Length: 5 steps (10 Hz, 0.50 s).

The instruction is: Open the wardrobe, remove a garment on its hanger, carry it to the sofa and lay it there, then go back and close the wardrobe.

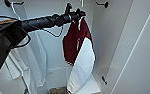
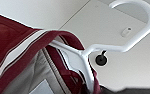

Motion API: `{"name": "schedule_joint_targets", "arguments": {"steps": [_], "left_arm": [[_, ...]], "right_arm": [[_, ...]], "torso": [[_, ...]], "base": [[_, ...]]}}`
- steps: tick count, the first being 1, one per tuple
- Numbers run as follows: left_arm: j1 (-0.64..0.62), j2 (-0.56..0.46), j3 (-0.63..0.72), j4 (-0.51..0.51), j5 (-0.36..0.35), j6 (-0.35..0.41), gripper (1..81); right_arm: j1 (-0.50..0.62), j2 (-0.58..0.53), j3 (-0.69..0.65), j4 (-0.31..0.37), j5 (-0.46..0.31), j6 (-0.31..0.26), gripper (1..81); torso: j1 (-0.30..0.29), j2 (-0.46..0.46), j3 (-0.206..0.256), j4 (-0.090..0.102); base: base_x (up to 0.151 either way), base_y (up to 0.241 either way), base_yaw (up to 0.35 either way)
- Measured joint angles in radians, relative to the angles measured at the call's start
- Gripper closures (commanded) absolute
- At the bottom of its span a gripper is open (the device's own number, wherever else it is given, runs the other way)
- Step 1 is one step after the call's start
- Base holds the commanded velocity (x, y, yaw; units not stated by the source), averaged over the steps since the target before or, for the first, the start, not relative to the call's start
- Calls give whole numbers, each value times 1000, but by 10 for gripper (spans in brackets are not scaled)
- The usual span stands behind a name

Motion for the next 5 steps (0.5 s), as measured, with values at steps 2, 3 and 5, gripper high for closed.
{"name": "schedule_joint_targets", "arguments": {"steps": [2,3,5], "left_arm": [[0,-3,-11,0,0,0,811],[0,8,-21,0,0,0,811],[0,28,-15,5,0,0,811]], "right_arm": [[8,-1,0,0,2,0,10],[8,-1,0,0,3,0,10],[8,-1,0,0,2,-1,10]], "torso": [[0,0,0,34],[0,0,0,33],[0,0,0,33]], "base": [[0,0,0],[0,0,0],[0,0,0]]}}
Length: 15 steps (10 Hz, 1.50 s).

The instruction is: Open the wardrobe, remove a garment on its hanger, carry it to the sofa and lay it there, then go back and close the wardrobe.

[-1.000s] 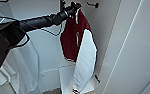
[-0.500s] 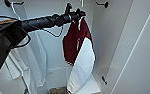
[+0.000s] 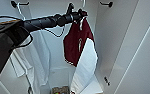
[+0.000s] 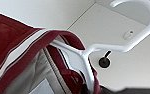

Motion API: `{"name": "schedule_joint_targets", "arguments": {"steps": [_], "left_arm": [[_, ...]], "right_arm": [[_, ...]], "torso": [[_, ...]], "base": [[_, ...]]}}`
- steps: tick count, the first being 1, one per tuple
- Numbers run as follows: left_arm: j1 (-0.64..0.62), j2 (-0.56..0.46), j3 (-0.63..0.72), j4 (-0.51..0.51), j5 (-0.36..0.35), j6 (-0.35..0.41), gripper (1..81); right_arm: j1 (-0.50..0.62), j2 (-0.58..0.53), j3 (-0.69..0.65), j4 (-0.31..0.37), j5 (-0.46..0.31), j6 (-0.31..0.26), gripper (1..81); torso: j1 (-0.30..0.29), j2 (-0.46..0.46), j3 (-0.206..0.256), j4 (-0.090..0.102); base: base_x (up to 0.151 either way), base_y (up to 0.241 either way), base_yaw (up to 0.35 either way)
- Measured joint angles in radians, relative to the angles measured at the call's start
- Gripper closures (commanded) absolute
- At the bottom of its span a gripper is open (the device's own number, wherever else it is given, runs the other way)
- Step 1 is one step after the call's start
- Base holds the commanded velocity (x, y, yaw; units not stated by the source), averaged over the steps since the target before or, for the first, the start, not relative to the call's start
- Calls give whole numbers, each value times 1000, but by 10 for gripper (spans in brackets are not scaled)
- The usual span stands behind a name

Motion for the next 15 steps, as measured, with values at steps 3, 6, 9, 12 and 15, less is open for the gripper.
{"name": "schedule_joint_targets", "arguments": {"steps": [3,6,9,12,15], "left_arm": [[0,-17,24,2,-1,0,811],[29,-28,36,9,-2,4,811],[28,-28,51,9,-2,0,811],[28,-26,61,9,-5,1,811],[39,-34,74,9,-5,3,811]], "right_arm": [[2,0,0,0,0,-3,10],[1,0,0,0,2,-3,10],[2,0,0,0,2,-4,10],[3,-1,0,0,2,-4,10],[4,-2,0,0,2,-4,10]], "torso": [[0,0,0,0],[0,1,0,0],[0,1,0,0],[0,1,0,24],[0,1,0,24]], "base": [[-52,0,0],[-106,0,0],[-112,0,0],[-112,0,0],[-112,0,0]]}}
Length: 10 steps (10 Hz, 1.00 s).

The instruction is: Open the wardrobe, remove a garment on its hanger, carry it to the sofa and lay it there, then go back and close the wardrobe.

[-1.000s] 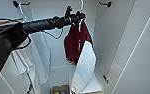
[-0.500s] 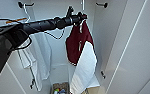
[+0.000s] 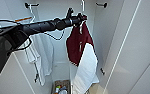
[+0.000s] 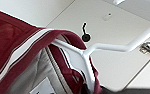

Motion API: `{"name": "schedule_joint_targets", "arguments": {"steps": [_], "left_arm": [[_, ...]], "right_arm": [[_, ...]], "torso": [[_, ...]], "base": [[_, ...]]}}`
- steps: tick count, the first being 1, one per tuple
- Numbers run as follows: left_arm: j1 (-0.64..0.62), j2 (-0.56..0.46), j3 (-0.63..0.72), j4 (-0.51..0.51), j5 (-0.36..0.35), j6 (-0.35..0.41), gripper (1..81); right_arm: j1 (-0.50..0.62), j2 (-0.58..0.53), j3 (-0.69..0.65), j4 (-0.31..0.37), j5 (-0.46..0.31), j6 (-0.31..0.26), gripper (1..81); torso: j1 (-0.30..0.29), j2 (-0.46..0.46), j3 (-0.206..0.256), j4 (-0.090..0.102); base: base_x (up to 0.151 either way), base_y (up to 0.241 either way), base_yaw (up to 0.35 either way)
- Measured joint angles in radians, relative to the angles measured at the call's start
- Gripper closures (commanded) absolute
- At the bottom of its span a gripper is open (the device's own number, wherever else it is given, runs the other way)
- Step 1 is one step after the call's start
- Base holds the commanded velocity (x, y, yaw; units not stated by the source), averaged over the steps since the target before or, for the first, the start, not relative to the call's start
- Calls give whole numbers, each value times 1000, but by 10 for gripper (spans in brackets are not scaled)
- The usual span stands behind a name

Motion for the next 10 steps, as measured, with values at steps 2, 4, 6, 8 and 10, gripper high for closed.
{"name": "schedule_joint_targets", "arguments": {"steps": [2,4,6,8,10], "left_arm": [[1,0,46,0,0,1,811],[16,1,96,1,-3,3,811],[54,40,105,1,-10,8,811],[115,99,120,3,-47,16,811],[139,101,166,9,-63,19,811]], "right_arm": [[4,0,0,0,1,0,10],[3,0,0,0,0,0,10],[3,0,0,0,0,0,10],[4,0,0,0,0,0,10],[3,2,0,0,1,0,10]], "torso": [[0,0,0,0],[0,0,0,0],[0,0,0,0],[0,0,0,0],[0,0,0,0]], "base": [[-120,0,0],[-133,0,0],[-136,0,0],[-136,-34,0],[-68,-38,0]]}}
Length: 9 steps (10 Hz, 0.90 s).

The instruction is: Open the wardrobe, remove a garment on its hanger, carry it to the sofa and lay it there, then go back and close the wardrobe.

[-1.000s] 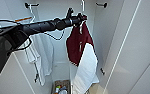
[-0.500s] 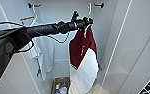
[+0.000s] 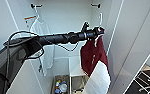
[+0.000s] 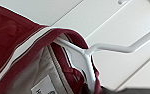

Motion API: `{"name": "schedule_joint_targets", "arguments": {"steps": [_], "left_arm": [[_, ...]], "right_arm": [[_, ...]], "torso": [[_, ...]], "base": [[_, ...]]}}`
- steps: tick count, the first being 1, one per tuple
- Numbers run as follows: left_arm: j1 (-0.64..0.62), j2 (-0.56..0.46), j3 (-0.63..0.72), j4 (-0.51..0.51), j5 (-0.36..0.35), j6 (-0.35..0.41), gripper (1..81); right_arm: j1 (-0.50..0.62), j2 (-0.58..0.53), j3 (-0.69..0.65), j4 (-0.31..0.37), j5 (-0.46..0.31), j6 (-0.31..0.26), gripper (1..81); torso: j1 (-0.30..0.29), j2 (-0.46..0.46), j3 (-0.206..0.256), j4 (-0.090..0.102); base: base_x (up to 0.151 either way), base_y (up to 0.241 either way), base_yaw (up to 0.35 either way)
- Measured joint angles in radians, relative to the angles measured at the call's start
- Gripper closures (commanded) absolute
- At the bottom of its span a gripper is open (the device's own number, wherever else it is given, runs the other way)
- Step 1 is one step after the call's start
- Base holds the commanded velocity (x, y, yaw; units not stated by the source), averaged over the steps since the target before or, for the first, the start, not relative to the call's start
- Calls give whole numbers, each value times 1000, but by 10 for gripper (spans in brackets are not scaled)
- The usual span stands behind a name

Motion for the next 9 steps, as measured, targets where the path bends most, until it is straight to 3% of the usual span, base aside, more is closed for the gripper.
{"name": "schedule_joint_targets", "arguments": {"steps": [3,6,9], "left_arm": [[26,-21,71,7,-62,-1,811],[63,-71,98,12,-68,14,811],[82,-104,220,26,-87,50,811]], "right_arm": [[-12,-4,0,-2,-4,-3,10],[5,-2,0,-2,-1,-4,10],[3,-2,0,-2,-1,-3,10]], "torso": [[-3,-2,0,0],[-2,-1,0,0],[-2,-1,0,0]], "base": [[0,0,0],[0,0,0],[0,0,0]]}}
